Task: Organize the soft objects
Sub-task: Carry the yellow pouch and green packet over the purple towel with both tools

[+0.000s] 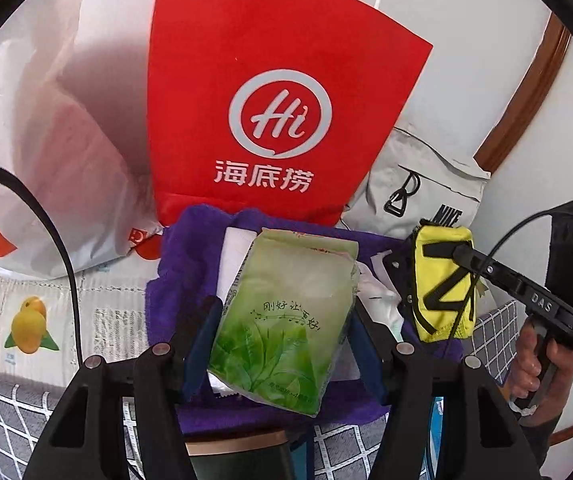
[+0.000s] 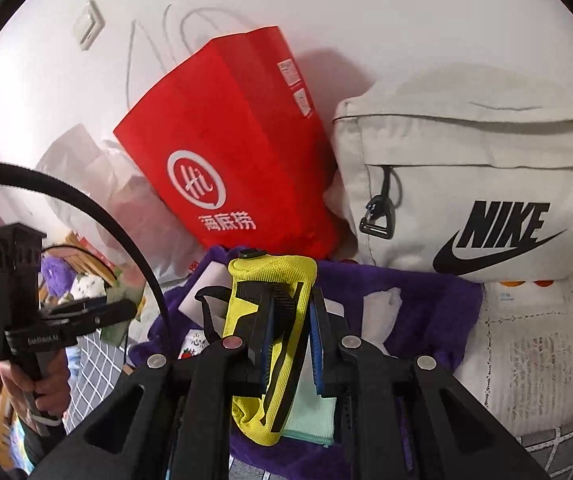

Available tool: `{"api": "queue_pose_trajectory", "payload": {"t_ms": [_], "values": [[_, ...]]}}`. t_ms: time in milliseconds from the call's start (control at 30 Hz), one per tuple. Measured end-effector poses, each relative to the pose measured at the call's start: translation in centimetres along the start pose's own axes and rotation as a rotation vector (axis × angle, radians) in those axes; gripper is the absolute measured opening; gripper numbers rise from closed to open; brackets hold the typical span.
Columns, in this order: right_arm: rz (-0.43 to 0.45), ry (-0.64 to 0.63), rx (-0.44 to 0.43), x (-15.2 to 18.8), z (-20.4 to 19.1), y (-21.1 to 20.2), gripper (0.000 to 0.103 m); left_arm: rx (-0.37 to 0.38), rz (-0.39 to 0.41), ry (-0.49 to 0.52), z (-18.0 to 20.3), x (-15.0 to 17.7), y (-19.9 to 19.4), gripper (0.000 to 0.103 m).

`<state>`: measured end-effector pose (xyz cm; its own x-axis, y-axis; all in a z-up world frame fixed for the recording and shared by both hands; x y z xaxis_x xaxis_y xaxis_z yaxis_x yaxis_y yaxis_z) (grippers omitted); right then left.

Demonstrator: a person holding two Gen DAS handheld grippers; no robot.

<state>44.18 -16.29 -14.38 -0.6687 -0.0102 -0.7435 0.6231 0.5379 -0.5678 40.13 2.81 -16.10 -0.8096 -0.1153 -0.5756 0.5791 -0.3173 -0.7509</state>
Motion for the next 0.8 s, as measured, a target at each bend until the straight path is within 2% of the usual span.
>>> {"api": "queue_pose_trajectory", "payload": {"t_ms": [100, 300, 433, 567, 800], "values": [[0.005, 0.036, 0.030, 0.1, 1.3, 0.4, 0.016, 0.004, -0.009, -0.001, 0.2, 0.2, 0.4, 0.060], [-0.039, 0.097, -0.023, 1.1, 1.9, 2.3, 0.016, 0.025, -0.046, 0.025, 1.2, 1.0, 1.3, 0.060], [-0.082, 0.090, -0.006, 1.9, 1.9, 3.9, 0.016, 0.025, -0.049, 0.034, 1.4, 1.1, 1.5, 0.060], [-0.117, 0.059, 0.050, 2.5, 2.4, 4.8, 0.016, 0.020, -0.060, 0.035, 1.4, 1.4, 1.8, 0.060], [-0.134, 0.021, 0.075, 3.0, 2.2, 5.1, 0.017, 0.016, -0.072, 0.046, 2.1, 1.8, 2.8, 0.060]]}}
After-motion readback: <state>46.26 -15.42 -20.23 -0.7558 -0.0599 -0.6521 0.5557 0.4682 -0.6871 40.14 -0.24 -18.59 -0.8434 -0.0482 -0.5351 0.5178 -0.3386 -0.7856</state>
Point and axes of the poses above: each gripper's, at about its wrist camera, not at the fingertips, and y roughly the way its jaws point, z to its right, x to its underside, the point moved 10 cm from there along y, roughly the way its jaws point, and after that the axes turned 5 degrees about -y, right-handed, at the moved point
